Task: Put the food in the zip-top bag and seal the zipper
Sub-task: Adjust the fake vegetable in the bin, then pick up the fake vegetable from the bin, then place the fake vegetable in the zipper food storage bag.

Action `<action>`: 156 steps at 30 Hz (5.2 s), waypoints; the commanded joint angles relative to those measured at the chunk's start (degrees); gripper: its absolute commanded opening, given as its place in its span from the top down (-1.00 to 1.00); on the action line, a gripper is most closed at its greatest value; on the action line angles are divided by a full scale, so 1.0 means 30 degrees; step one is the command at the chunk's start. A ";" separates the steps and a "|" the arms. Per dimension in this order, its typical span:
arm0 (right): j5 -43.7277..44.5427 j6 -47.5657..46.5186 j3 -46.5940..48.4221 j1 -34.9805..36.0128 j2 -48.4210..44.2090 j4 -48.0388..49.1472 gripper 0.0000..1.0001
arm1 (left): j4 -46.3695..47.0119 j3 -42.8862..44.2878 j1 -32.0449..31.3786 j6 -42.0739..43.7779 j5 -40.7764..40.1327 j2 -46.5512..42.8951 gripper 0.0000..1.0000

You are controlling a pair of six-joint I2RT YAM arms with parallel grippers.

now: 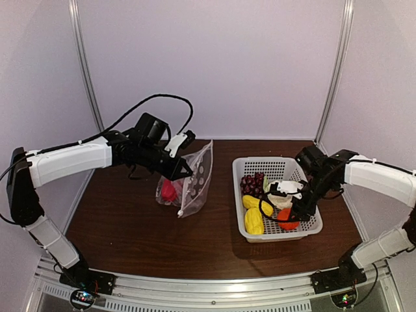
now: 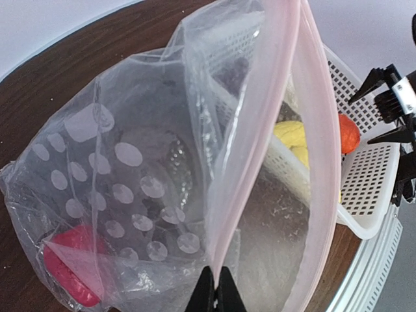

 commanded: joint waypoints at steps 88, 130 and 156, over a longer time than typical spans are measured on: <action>-1.2779 1.5512 1.0561 0.4310 0.5393 1.2090 -0.39 | 0.4115 0.1722 -0.1382 -0.9455 0.1638 -0.1087 1.00; 0.0657 1.0149 1.0897 0.6190 0.4367 0.7646 -0.44 | 0.4295 0.1740 -0.1374 -0.9298 0.1328 -0.1080 1.00; 0.5847 0.9557 1.0508 0.6547 0.2553 0.7936 -0.74 | 0.4480 0.2010 -0.1382 -0.9028 0.1640 -0.0511 1.00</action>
